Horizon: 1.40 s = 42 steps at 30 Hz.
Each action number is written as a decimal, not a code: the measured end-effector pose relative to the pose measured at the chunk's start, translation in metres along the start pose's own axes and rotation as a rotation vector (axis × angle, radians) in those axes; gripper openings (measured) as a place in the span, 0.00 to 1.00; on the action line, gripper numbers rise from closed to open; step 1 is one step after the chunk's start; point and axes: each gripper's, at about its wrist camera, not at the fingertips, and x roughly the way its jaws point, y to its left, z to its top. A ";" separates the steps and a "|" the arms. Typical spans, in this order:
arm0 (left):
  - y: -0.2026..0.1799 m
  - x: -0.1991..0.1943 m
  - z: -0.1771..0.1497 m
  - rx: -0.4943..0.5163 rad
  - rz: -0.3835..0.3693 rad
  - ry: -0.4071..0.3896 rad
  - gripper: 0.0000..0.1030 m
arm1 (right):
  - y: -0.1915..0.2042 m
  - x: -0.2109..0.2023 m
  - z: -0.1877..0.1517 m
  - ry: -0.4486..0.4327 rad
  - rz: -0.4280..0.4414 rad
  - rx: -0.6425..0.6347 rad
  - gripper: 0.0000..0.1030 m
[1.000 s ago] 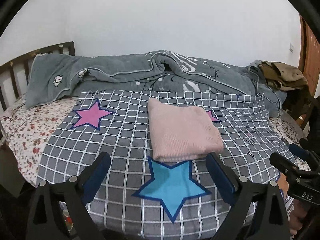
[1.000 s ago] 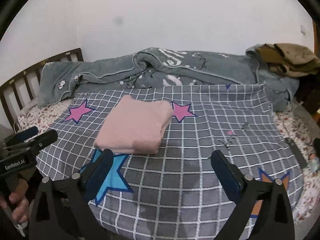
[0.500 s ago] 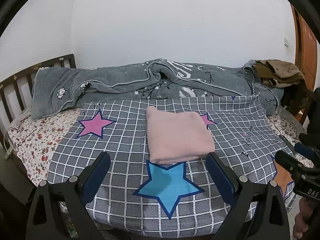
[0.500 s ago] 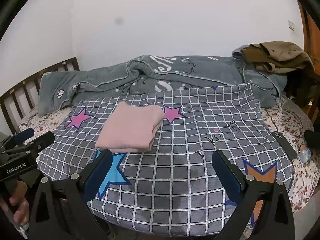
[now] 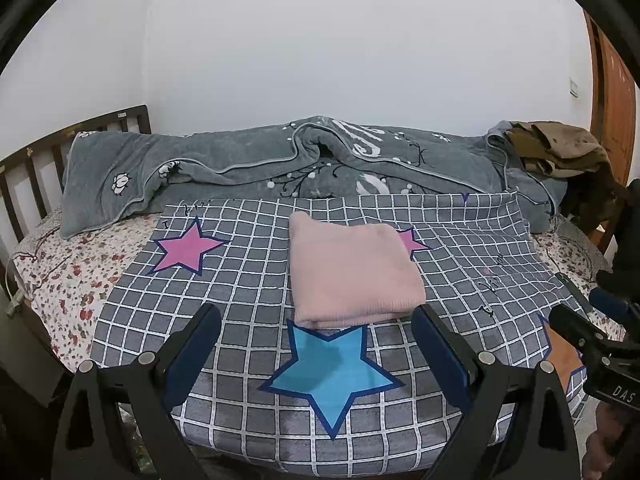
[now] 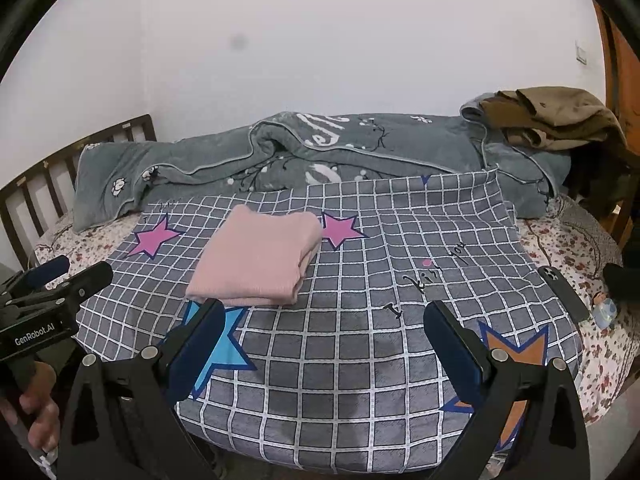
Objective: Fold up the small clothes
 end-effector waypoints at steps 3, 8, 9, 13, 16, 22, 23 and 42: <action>0.001 -0.001 0.002 0.000 0.001 -0.004 0.94 | 0.001 0.000 0.000 0.001 0.002 -0.001 0.95; 0.002 -0.002 0.002 -0.002 0.000 -0.005 0.94 | 0.003 0.001 0.000 0.005 0.003 -0.006 0.95; 0.002 -0.002 0.002 -0.002 0.000 -0.006 0.94 | 0.004 0.001 0.000 0.004 0.005 -0.008 0.95; 0.002 -0.002 0.002 -0.002 -0.001 -0.005 0.94 | 0.006 0.002 0.000 0.005 0.006 -0.011 0.95; 0.003 -0.002 0.002 -0.002 -0.001 -0.006 0.94 | 0.006 0.002 0.000 0.006 0.007 -0.010 0.95; 0.004 -0.002 0.002 -0.002 -0.003 -0.006 0.94 | 0.006 0.002 0.000 0.005 0.006 -0.008 0.95; 0.004 -0.002 0.002 -0.001 -0.003 -0.007 0.94 | 0.007 0.002 0.001 0.005 0.006 -0.007 0.95; 0.005 -0.004 0.005 -0.004 -0.006 -0.010 0.94 | 0.004 -0.003 0.002 -0.007 0.004 0.005 0.95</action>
